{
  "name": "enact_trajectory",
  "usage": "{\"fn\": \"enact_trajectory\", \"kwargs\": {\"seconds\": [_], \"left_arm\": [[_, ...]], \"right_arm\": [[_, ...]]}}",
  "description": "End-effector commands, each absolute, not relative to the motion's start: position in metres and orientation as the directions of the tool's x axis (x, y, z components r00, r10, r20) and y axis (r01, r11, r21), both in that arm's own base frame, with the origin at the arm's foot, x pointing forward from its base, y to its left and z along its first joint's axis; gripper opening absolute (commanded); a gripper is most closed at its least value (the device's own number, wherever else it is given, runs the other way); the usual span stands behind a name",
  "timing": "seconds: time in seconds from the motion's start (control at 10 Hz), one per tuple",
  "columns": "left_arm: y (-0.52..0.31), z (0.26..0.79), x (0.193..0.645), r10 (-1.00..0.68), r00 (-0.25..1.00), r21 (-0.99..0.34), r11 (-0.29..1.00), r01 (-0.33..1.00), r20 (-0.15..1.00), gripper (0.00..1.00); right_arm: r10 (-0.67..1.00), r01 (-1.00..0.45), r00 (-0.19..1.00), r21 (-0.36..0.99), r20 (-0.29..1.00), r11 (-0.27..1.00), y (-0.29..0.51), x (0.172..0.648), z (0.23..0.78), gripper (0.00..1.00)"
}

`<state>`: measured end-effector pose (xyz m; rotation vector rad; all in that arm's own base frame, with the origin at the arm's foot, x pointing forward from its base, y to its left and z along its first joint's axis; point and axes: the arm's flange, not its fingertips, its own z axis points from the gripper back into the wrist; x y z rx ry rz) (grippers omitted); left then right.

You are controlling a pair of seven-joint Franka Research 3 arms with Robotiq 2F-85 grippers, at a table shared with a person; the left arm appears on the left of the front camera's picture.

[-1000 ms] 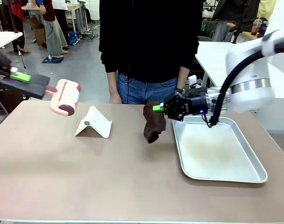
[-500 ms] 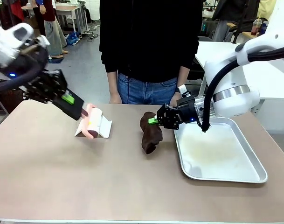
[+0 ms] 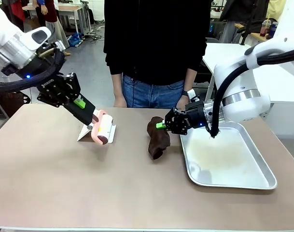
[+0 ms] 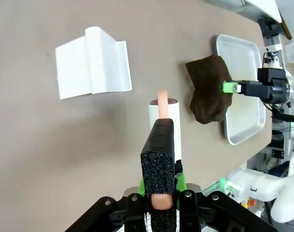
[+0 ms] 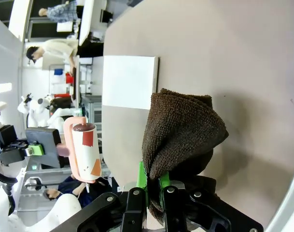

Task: Clean the surface of the table.
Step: Return the Lint Roller and towel to their original positions.

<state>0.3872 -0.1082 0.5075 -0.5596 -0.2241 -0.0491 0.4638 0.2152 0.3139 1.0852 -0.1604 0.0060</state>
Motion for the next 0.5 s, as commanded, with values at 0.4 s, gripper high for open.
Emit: {"fn": "enact_trajectory", "kwargs": {"seconds": [0.4], "left_arm": [[-0.122,0.507,0.424,0.083,0.948,-0.473,0.878,0.075,0.306,0.22]], "right_arm": [[-0.092,-0.092,0.980,0.811,0.176,0.578,0.237,0.466,0.319,0.11]]}}
